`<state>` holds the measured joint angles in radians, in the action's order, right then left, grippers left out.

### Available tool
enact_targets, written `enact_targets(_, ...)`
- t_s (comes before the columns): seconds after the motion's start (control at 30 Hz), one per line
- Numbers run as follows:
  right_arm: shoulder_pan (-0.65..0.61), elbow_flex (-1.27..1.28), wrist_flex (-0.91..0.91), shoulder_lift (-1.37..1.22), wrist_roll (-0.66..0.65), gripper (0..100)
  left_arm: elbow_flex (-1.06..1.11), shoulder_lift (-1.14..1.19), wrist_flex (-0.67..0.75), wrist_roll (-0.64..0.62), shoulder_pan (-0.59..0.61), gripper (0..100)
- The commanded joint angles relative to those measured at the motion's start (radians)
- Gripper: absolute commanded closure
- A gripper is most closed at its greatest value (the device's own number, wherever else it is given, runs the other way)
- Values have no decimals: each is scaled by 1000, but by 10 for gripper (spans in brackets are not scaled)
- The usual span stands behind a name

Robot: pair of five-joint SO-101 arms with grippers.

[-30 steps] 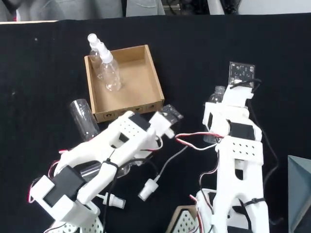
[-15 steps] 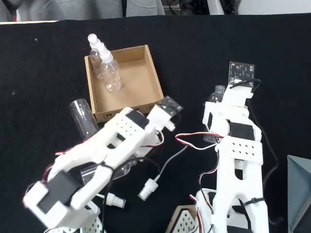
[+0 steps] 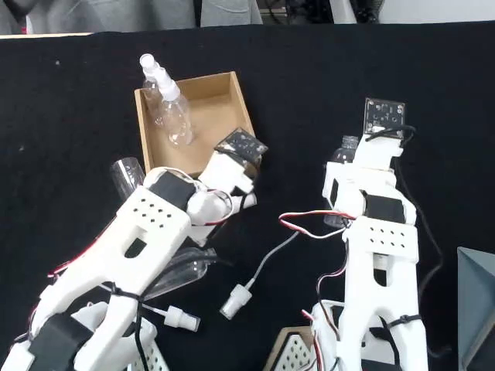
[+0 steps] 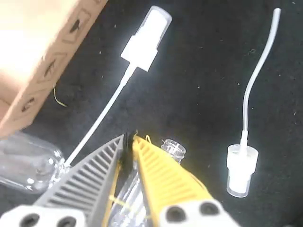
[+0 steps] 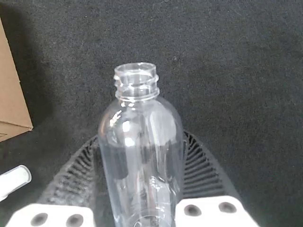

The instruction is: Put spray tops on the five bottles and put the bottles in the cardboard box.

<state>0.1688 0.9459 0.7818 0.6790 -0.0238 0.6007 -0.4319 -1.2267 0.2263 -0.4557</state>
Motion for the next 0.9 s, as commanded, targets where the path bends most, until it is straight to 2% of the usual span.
enact_targets(0.0,31,-10,-29,50,6,946,-31,-38,3,77,8,970)
enact_targets(0.13,31,-12,-29,50,6,946,-77,2,3,103,8,965)
enact_targets(0.33,31,-13,-29,50,6,946,-153,124,5,40,8,793)
enact_targets(0.53,32,-13,-29,50,6,946,-274,275,11,21,1,788)
enact_targets(0.8,32,-13,-31,50,6,946,-295,402,141,34,-24,788)
enact_targets(0.87,32,-13,-31,50,6,946,-295,411,167,72,-28,788)
